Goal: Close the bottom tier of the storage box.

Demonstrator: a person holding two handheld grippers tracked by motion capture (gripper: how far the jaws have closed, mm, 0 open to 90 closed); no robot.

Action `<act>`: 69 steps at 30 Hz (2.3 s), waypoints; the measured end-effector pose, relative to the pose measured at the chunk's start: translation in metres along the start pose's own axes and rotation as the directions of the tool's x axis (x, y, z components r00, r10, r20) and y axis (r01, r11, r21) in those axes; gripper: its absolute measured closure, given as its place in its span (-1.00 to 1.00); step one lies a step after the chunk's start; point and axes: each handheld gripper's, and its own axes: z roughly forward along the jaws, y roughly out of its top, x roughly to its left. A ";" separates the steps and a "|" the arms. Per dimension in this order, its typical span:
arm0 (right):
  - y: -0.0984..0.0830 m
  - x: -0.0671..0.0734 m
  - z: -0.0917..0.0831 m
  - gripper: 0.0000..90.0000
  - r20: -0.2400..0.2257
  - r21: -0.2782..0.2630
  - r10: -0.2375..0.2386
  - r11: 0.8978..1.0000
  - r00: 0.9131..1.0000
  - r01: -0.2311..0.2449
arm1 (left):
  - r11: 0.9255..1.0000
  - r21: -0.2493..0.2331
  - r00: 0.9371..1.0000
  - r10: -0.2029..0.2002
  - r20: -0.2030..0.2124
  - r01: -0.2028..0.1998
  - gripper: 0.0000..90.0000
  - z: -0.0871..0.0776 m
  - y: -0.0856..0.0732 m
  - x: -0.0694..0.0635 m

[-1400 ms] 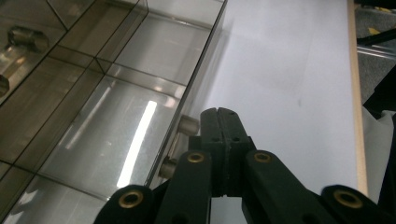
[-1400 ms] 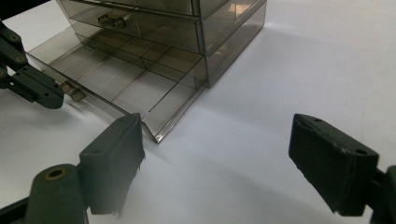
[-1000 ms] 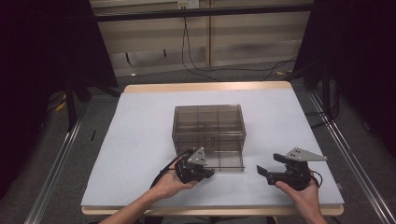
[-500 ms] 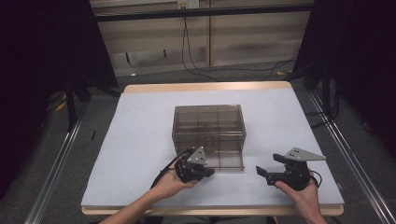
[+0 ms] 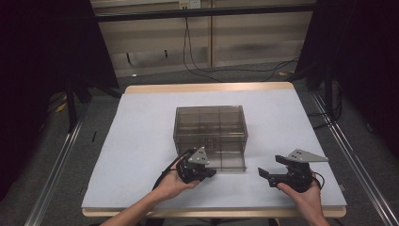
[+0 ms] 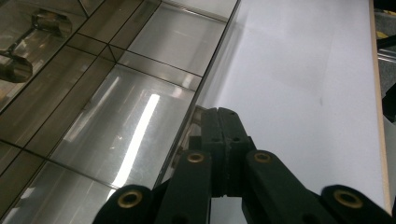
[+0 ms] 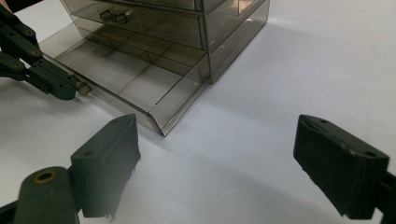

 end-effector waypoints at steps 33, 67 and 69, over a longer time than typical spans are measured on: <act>0.000 0.000 0.000 -0.69 -0.008 -0.005 -0.008 1.000 1.000 0.008 | 0.999 -0.018 0.999 -0.038 -0.013 0.037 1.00 0.001 0.000 0.007; 0.000 0.000 0.000 -0.68 -0.001 -0.001 -0.003 1.000 1.000 0.003 | 0.998 -0.036 0.998 -0.057 -0.015 0.057 1.00 -0.001 0.001 0.014; 0.000 0.000 0.000 -0.68 0.000 0.000 -0.004 1.000 1.000 0.004 | 0.997 -0.042 0.998 -0.059 -0.016 0.058 1.00 0.000 0.000 0.014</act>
